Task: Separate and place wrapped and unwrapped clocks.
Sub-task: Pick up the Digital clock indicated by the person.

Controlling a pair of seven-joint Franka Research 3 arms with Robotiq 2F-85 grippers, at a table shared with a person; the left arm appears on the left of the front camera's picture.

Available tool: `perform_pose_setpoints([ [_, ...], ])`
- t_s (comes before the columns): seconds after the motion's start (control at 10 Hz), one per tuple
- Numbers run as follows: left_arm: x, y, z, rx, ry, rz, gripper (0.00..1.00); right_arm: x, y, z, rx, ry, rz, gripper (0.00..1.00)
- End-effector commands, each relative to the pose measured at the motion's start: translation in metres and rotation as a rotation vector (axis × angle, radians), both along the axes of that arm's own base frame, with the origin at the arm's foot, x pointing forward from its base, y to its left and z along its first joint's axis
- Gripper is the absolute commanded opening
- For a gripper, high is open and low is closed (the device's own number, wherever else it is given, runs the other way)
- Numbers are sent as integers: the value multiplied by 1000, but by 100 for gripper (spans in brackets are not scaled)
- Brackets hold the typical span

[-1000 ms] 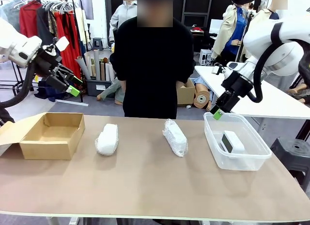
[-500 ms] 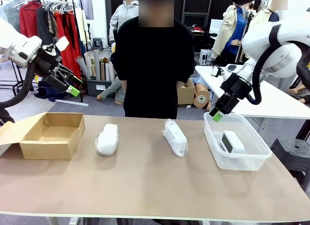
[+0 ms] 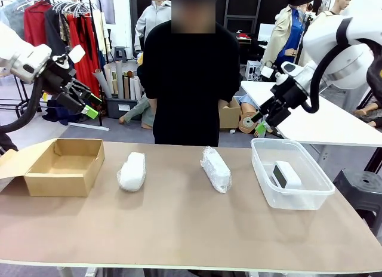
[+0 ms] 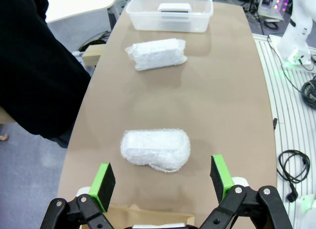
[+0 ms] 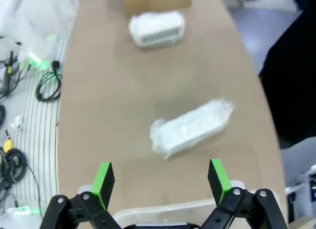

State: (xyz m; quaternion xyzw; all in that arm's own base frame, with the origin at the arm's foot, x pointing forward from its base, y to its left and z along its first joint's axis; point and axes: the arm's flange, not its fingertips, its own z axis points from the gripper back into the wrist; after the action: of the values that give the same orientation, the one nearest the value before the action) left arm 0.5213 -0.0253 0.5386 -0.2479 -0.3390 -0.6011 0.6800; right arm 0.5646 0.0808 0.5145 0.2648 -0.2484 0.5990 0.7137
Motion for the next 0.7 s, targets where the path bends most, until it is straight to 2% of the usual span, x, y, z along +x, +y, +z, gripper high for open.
perform_pose_setpoints([
  [0.0, 0, 0, 2, -5, 1, 5, 100, 18, -10, 12, 122, -48, 16, 100],
  [0.1, 0, 0, 2, -5, 1, 5, 100, 24, -18, 25, 185, -23, 20, 100],
  [0.4, 0, 0, 2, -5, 1, 5, 100, 31, -37, 47, 233, 6, 31, 100],
  [0.6, 0, 0, 2, -5, 1, 5, 100, 29, -47, 60, 227, -27, 58, 100],
])
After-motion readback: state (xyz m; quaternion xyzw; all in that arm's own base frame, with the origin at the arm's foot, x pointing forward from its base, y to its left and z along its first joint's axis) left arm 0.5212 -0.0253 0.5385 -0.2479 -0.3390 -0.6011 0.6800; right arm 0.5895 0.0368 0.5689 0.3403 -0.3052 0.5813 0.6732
